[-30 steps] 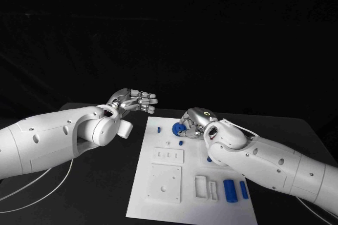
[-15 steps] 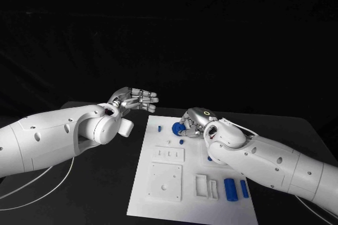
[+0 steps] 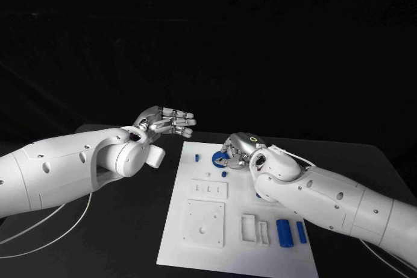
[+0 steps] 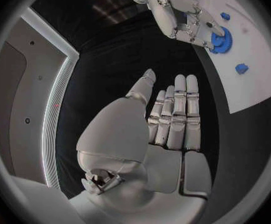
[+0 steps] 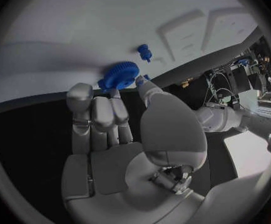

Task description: Assemble the parts on the task board

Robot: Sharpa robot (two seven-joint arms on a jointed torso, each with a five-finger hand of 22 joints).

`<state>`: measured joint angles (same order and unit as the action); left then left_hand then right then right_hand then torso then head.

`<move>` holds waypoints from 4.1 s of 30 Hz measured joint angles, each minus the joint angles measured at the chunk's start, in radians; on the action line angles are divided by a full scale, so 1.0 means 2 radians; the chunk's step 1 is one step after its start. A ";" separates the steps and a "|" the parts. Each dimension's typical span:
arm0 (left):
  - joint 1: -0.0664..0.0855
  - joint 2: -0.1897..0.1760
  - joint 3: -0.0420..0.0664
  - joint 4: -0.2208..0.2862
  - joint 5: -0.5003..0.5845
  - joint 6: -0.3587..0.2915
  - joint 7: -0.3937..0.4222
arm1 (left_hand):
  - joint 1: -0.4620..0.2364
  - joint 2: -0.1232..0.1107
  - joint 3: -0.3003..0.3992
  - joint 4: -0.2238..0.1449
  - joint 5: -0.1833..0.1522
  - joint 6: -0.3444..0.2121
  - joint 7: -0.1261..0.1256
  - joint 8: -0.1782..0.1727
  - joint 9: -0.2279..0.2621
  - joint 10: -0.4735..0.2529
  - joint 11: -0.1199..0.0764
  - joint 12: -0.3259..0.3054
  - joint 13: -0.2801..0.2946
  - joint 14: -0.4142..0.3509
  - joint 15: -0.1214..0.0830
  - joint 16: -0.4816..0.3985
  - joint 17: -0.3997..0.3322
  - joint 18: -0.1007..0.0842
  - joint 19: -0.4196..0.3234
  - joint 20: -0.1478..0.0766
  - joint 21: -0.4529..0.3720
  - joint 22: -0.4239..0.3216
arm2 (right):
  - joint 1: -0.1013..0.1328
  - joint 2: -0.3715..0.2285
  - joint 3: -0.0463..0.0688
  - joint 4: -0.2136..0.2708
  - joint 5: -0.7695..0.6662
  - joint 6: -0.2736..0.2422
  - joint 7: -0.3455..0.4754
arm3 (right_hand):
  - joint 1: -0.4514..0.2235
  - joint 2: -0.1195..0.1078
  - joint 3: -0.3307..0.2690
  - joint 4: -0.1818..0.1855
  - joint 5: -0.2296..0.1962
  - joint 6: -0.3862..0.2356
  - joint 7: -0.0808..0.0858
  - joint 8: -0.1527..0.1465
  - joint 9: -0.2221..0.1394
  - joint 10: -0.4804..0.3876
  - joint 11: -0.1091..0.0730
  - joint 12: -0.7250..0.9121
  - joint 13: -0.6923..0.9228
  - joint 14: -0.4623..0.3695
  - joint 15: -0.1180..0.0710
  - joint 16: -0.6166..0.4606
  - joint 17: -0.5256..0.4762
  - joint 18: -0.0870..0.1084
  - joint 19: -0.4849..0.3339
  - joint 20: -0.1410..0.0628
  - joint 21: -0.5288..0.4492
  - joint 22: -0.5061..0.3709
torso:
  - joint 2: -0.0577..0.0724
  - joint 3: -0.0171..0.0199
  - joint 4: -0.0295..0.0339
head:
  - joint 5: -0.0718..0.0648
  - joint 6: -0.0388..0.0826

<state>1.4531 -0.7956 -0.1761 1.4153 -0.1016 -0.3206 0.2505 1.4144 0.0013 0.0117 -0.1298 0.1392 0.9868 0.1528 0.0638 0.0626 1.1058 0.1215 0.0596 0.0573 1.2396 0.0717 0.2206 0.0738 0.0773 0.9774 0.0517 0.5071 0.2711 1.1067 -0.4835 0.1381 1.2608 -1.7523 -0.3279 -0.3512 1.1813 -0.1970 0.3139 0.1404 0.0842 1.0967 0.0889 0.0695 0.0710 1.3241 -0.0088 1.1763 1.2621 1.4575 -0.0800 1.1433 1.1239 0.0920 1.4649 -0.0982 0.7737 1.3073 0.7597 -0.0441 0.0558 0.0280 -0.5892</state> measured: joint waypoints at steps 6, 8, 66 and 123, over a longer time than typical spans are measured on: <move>0.001 0.000 0.000 0.000 0.000 0.000 0.000 | 0.000 0.000 0.000 0.000 0.000 0.000 0.000 0.000 0.000 0.000 0.000 0.000 0.000 0.000 0.000 0.000 0.000 0.000 0.000 0.000 0.000 0.000 | 0.000 0.000 0.000 0.000 0.005 0.001 0.001 | -0.023 -0.007 0.011 0.010 -0.015 -0.003 -0.001 0.000 0.000 0.000 0.000 0.000 -0.002 0.000 0.000 -0.002 -0.001 0.000 0.000 0.000 -0.002 0.000 | 0.000 0.0000 -0.0009 | 0.001 0.000; 0.001 0.000 0.000 0.000 0.000 0.000 0.000 | 0.000 0.000 0.000 0.000 0.000 0.000 0.000 0.000 0.000 0.000 0.000 0.000 0.000 0.000 0.000 0.000 0.000 0.000 0.000 0.000 0.000 0.000 | 0.000 -0.001 0.000 0.000 0.007 0.002 0.001 | -0.023 -0.007 0.008 0.013 -0.015 -0.003 -0.001 0.000 0.000 0.000 0.000 0.000 -0.002 0.000 0.000 -0.002 -0.001 0.000 0.000 0.000 -0.002 0.000 | 0.000 0.0002 -0.0009 | 0.001 0.000; 0.002 -0.006 0.000 -0.015 -0.001 0.002 -0.001 | 0.000 0.000 -0.001 0.003 0.000 0.000 0.000 0.000 0.000 0.000 0.000 0.000 0.000 0.000 0.000 0.000 0.000 0.000 0.000 0.000 0.000 -0.003 | -0.023 -0.192 0.073 0.040 0.177 -0.027 0.161 | 0.065 0.024 -0.070 -0.125 0.117 -0.001 0.003 0.000 -0.001 -0.007 0.002 -0.006 -0.007 -0.002 0.002 -0.013 -0.009 0.000 0.000 0.000 -0.025 0.000 | -0.002 0.0065 -0.0181 | -0.009 0.010; 0.000 -0.018 -0.001 -0.014 -0.007 0.012 -0.001 | 0.004 -0.004 -0.006 0.014 -0.006 -0.007 0.000 0.000 0.000 -0.005 0.002 0.000 0.000 -0.011 0.004 -0.004 0.000 0.000 0.003 0.003 -0.018 -0.021 | -0.066 -0.164 0.074 -0.067 0.242 0.042 0.259 | 0.060 0.052 -0.133 -0.155 0.159 -0.034 0.011 -0.002 -0.002 -0.023 0.007 -0.026 -0.031 -0.004 0.004 -0.024 -0.010 0.004 0.000 0.004 -0.051 0.000 | 0.000 0.0056 -0.0144 | -0.019 0.000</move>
<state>1.4532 -0.8311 -0.1785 1.3881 -0.1150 -0.2968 0.2483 1.4223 -0.0065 -0.0003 -0.1014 0.1274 0.9734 0.1534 0.0638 0.0626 1.0950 0.1250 0.0596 0.0575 1.2180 0.0788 0.2127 0.0739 0.0773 0.9830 0.0573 0.4714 0.2285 0.9754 -0.8107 0.2863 1.1273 -1.2691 -0.2437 0.1661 1.3015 -0.0934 0.0471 -0.1696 0.4029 1.0291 0.1100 0.0658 0.0660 1.2776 0.0054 1.1252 1.1991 1.4505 -0.0729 1.0950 1.1042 0.1005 1.4648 -0.0909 0.6708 1.3075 0.7592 -0.0329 0.0269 -0.0092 -0.5890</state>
